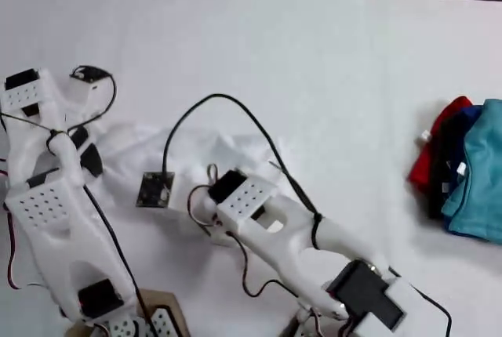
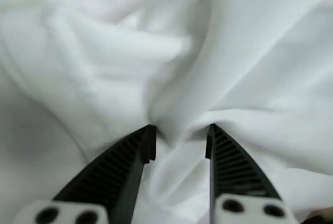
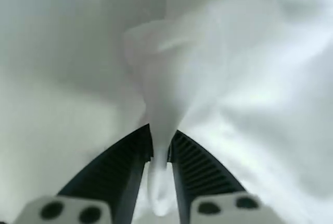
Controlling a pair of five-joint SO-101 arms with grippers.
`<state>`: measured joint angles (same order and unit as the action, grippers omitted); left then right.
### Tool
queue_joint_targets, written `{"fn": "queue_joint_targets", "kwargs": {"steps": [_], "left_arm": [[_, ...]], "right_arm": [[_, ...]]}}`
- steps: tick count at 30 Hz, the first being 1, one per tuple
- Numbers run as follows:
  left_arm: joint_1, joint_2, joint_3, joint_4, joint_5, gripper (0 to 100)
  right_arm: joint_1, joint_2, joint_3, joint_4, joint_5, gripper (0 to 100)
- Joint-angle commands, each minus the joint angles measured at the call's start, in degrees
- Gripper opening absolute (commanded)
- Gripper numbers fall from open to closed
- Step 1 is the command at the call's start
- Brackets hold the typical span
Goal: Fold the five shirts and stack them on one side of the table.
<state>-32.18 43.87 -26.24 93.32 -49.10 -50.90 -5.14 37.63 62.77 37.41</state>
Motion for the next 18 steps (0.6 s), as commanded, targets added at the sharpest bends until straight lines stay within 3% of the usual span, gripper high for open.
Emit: {"fn": "queue_joint_targets", "kwargs": {"steps": [1,5,7,11,18], "left_arm": [[-0.18,-2.99,-0.22,-0.7,0.09,18],[-0.35,-3.78,-0.13,-0.62,0.0,18],[-0.44,-3.78,-0.22,-0.79,0.0,18],[-0.18,-3.78,-0.22,-0.79,0.0,18],[-0.18,-3.87,-0.22,-0.35,0.0,18]], "right_arm": [[0.48,-2.07,-1.93,1.45,0.35,11.5],[6.81,-3.91,-6.95,5.41,5.54,34.4],[8.92,-5.41,-13.19,10.68,7.3,38.9],[11.65,-7.34,-24.53,16.57,7.38,35.7],[22.73,3.3,-29.19,5.58,4.66,27.2]]}}
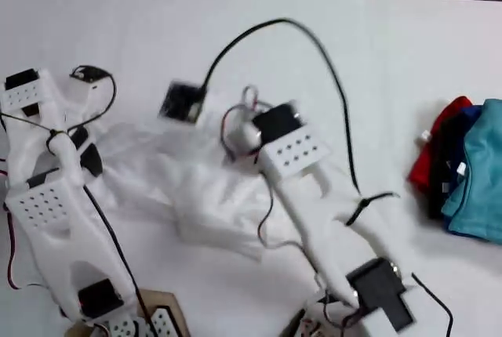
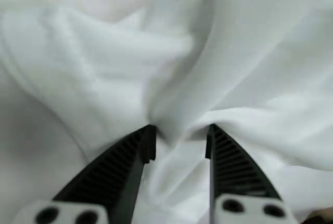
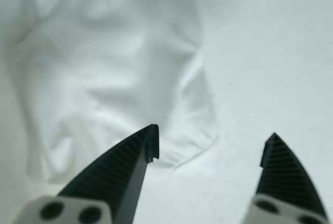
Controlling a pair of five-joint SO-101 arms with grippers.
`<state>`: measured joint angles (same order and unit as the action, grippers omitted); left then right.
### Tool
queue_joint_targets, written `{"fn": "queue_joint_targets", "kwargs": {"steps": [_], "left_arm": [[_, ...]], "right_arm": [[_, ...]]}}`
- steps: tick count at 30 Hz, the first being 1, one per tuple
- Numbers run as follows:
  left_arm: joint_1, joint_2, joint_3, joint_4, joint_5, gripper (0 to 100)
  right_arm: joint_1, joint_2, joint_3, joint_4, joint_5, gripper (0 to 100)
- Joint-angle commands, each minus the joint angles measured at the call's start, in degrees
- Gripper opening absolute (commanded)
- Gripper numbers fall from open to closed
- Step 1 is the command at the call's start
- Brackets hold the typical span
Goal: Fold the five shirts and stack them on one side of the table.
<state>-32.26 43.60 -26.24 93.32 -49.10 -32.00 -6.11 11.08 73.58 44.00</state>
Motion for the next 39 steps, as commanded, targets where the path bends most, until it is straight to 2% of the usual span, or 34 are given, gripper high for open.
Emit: {"fn": "queue_joint_targets", "kwargs": {"steps": [1,6,11,20,25,29,31,39], "left_arm": [[-0.09,-3.6,-0.22,-0.35,0.09,18],[-0.53,-3.6,-0.22,-0.26,0.0,18],[-0.88,-3.6,-0.22,-0.35,-0.09,18],[0.44,-3.6,-0.22,-0.62,0.09,18],[0.7,-3.6,-0.22,-0.53,0.09,18],[0.7,-3.6,-0.22,-0.7,0.0,18],[0.7,-3.6,-0.22,-0.7,0.0,18],[0.62,-3.6,-0.22,-0.7,0.0,18]], "right_arm": [[4.62,7.25,-2.73,-7.16,-2.81,23.8],[5.23,18.24,-5.71,-10.15,-3.96,1.9],[5.41,20.53,-6.33,-9.27,-3.87,6.7],[11.38,22.9,-6.33,-10.24,0.0,7.0],[12.18,28.26,-6.86,-11.91,0.09,6.8],[12.35,31.08,-11.34,-11.91,0.09,5.9],[13.23,31.96,-14.51,-11.82,0.18,1.6],[15.78,36.62,-24.79,-8.66,3.69,2.0]]}}
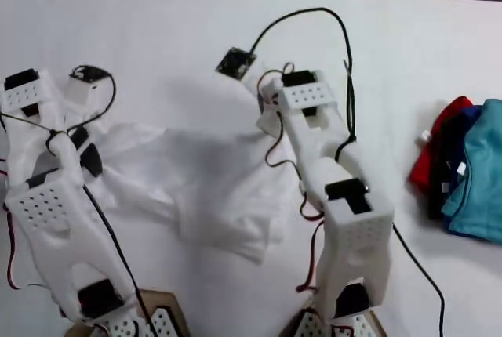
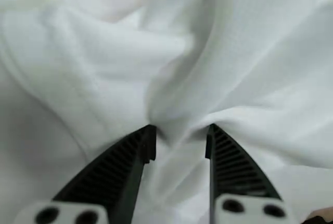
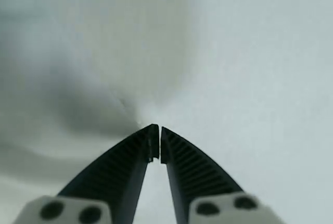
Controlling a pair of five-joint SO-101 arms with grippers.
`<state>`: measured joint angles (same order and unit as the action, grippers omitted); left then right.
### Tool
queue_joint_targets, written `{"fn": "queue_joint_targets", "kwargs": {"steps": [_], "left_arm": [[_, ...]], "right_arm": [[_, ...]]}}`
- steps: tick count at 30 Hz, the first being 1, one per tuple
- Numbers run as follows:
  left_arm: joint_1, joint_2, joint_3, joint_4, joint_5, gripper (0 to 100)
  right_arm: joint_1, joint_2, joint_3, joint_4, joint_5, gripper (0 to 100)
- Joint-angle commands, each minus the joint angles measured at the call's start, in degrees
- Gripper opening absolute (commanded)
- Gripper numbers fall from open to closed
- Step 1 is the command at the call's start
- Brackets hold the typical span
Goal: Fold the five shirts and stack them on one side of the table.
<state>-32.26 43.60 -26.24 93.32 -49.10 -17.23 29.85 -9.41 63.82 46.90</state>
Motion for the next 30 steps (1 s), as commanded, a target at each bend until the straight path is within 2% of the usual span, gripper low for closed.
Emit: {"fn": "queue_joint_targets", "kwargs": {"steps": [1,5,9,11,14,16,21,30], "left_arm": [[0.62,-3.6,-0.22,-0.79,0.0,18],[0.62,-3.6,-0.31,-0.79,-0.09,18],[0.53,-3.6,-0.31,-0.79,-0.18,18],[0.62,-3.6,-0.31,-0.79,-0.18,18],[1.14,-3.6,-0.31,-0.88,-0.18,18],[1.32,-3.6,-1.1,-0.79,0.0,18],[1.14,-3.6,-4.62,0.7,0.09,18],[1.14,-3.25,-6.81,2.9,0.0,18]], "right_arm": [[1.36,1.45,-5.27,1.19,1.32,2.0],[2.51,3.65,-8.0,2.33,1.85,2.0],[0.75,0.75,-12.04,13.58,-0.97,3.9],[-0.31,-2.59,-14.42,18.33,-4.66,12.7],[-2.24,-6.02,-14.24,21.85,-5.89,29.1],[-4.44,-5.85,-11.43,23.78,-6.24,32.7],[-7.08,-4.09,-2.9,19.56,-7.3,30.3],[-2.07,0.92,-0.97,11.82,-8.35,30.1]]}}
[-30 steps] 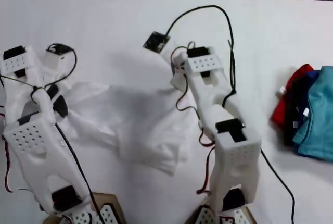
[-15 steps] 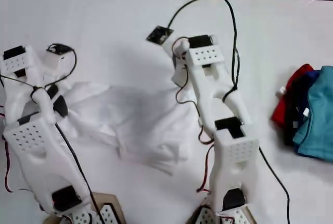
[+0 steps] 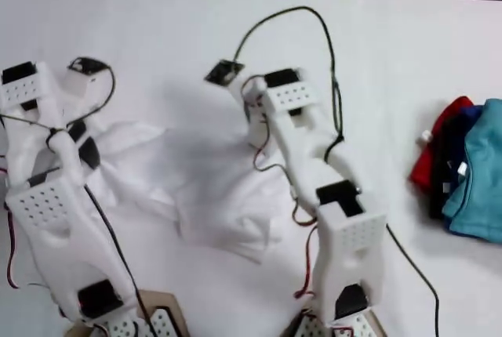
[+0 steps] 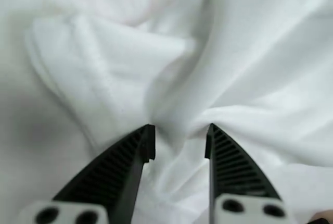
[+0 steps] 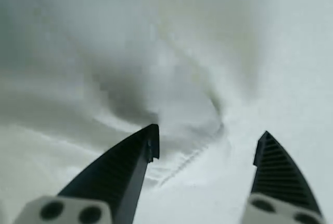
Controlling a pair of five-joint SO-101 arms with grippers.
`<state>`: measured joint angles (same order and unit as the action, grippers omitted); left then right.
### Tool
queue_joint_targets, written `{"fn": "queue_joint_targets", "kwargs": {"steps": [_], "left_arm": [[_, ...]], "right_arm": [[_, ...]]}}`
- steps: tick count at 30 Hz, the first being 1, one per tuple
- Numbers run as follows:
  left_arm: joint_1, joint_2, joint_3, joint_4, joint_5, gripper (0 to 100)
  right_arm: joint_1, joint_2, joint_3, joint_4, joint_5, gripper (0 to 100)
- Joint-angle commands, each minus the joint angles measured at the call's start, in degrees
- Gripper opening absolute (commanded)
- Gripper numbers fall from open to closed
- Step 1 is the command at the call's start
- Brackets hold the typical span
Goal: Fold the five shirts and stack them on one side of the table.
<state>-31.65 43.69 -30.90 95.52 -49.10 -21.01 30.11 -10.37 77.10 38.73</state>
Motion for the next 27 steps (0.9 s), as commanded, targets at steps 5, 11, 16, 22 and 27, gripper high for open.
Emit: {"fn": "queue_joint_targets", "kwargs": {"steps": [5,11,16,22,27], "left_arm": [[0.53,-3.08,-2.07,0.62,0.0,18],[0.53,-3.08,-2.07,0.7,0.0,18],[0.26,-3.08,-2.07,0.7,0.0,18],[-0.97,-3.08,-1.98,0.7,-0.09,18],[-1.05,-3.08,-1.98,0.7,-0.09,18]], "right_arm": [[3.56,3.47,-0.09,-4.7,-0.18,25.6],[3.74,3.56,-0.18,-6.46,2.73,18.2],[4.97,3.82,-4.84,-6.2,3.34,9.5],[6.73,4.0,-10.99,-6.11,3.43,4.0],[6.11,4.0,-11.69,-4.79,3.34,7.0]]}}
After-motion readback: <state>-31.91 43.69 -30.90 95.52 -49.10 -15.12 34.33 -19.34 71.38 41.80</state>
